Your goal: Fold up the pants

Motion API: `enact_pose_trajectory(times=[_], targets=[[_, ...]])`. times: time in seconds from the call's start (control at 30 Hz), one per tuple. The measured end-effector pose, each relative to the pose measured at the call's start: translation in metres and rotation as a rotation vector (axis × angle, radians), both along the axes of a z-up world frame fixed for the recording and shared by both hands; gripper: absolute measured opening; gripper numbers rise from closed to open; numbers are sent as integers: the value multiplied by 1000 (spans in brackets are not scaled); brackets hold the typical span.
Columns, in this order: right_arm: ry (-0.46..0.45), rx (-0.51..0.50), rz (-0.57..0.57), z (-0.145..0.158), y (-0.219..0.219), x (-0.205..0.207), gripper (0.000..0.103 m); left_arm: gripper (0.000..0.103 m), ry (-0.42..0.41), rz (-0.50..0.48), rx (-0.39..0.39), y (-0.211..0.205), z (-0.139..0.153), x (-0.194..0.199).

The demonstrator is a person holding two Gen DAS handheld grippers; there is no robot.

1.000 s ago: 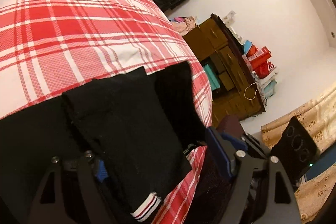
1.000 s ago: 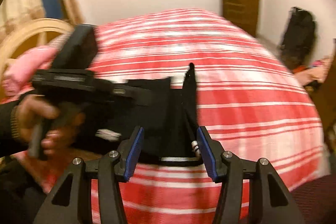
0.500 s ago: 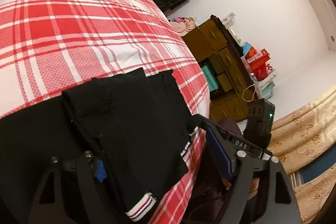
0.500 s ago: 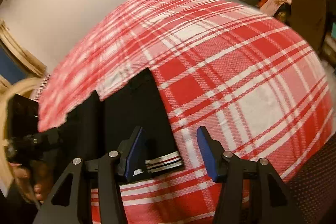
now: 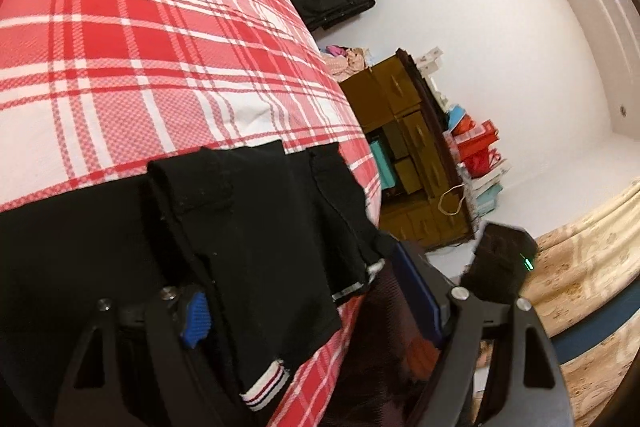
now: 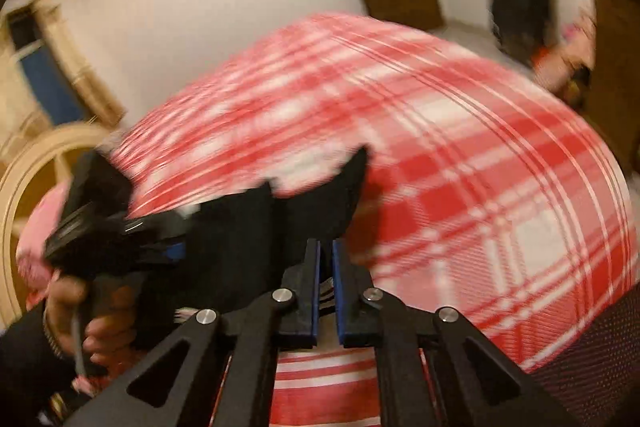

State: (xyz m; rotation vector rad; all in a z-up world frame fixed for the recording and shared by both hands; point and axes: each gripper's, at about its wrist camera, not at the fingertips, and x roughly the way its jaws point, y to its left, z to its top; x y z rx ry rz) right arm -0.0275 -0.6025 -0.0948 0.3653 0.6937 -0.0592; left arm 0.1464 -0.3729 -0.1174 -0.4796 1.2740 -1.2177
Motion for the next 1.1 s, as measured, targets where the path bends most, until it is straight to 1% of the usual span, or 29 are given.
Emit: enact_pose_trajectory(times=[0.07, 0.1, 0.13, 0.17, 0.2, 0.27, 0.33, 0.4, 0.5, 0.57, 0.6, 0.63, 0.67, 0.7, 0.73, 0.77, 0.8, 0.9, 1.0, 1.1], targets=[[-20, -99, 93, 4, 39, 2, 4, 82, 39, 3, -19, 4, -1, 4], [-1, -177, 138, 0, 66, 6, 4, 82, 48, 4, -26, 6, -1, 5], [27, -212, 157, -6, 81, 11, 4, 84, 55, 13, -34, 10, 0, 6], [46, -231, 168, -12, 92, 15, 4, 90, 56, 17, -38, 12, 0, 7], [62, -258, 183, -19, 103, 18, 4, 92, 53, 25, -54, 15, 2, 7], [79, -293, 196, -26, 112, 20, 4, 95, 50, 23, -67, 16, 4, 5], [72, -270, 187, -27, 111, 18, 3, 97, 44, 20, -75, 14, 3, 3], [45, -263, 184, -24, 111, 15, 3, 97, 26, 8, -61, 7, 4, 0], [-9, -250, 210, -16, 115, 10, 3, 97, -8, -18, -36, -5, 6, -5], [-24, -244, 245, -14, 118, 7, 2, 97, -17, -34, -20, -13, 7, -6], [-27, -249, 255, -14, 120, 6, 2, 95, -23, -38, -18, -12, 7, -8], [-29, -251, 268, -15, 122, 8, 2, 90, -30, -47, -18, -12, 6, -8], [-33, -248, 294, -16, 123, 8, 2, 72, -42, -56, -8, -14, 6, -9], [-46, -240, 331, -16, 124, 4, 2, 51, -59, -66, 14, -17, 6, -12], [-70, -232, 353, -14, 122, 0, 2, 40, -67, -73, 29, -17, 5, -13], [-84, -224, 357, -13, 120, -3, 2, 14, -72, -82, 50, -18, 4, -14], [-100, -192, 360, -10, 114, -5, 2, 8, -74, -94, 73, -17, 2, -15], [-160, -108, 353, -3, 95, -12, 2, 8, -97, -76, 72, -8, 4, -14], [-208, -82, 334, 3, 78, -19, 3, 8, -100, -62, 86, -4, 4, -11], [-258, -13, 309, 5, 50, -24, 3, 7, -112, -62, 81, -1, 7, -12]])
